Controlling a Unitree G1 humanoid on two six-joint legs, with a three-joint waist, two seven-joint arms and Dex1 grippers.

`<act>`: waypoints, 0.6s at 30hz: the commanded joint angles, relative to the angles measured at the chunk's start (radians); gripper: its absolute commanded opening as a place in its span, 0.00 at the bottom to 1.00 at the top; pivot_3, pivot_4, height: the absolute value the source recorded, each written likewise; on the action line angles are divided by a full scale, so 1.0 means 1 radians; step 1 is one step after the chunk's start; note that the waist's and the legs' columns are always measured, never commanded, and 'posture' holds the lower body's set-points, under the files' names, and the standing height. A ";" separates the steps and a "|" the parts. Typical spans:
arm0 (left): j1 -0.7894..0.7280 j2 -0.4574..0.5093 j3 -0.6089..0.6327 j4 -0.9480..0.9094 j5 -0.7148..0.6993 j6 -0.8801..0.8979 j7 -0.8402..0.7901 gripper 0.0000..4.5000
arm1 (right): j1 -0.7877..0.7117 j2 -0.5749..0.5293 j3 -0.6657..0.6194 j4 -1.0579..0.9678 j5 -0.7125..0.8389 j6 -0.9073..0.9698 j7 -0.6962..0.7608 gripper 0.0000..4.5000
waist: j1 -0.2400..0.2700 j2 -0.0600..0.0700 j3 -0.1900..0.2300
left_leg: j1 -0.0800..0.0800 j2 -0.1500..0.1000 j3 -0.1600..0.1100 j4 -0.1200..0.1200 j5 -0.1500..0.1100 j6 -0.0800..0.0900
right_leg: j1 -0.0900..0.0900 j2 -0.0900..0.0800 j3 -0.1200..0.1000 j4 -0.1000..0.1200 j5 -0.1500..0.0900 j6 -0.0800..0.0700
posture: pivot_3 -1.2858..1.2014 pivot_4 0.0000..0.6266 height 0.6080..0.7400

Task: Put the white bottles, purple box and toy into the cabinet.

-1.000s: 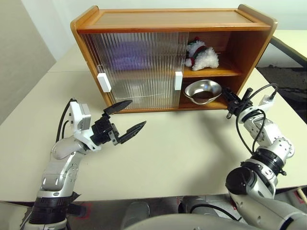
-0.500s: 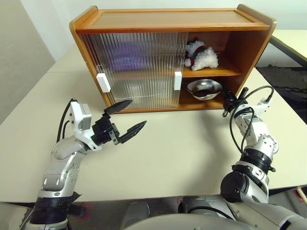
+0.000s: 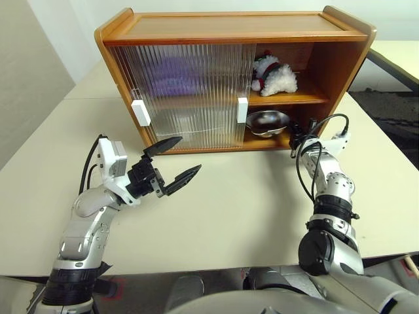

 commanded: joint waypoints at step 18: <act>0.024 -0.005 -0.006 -0.010 0.003 -0.003 -0.001 1.00 | 0.335 -0.182 0.291 -0.413 -0.097 0.265 0.103 0.99 | 0.004 -0.001 0.000 | 0.000 -0.001 0.000 0.001 0.000 0.000 | 0.003 0.000 0.000 0.000 0.000 0.001 | 0.51 0.00 1.00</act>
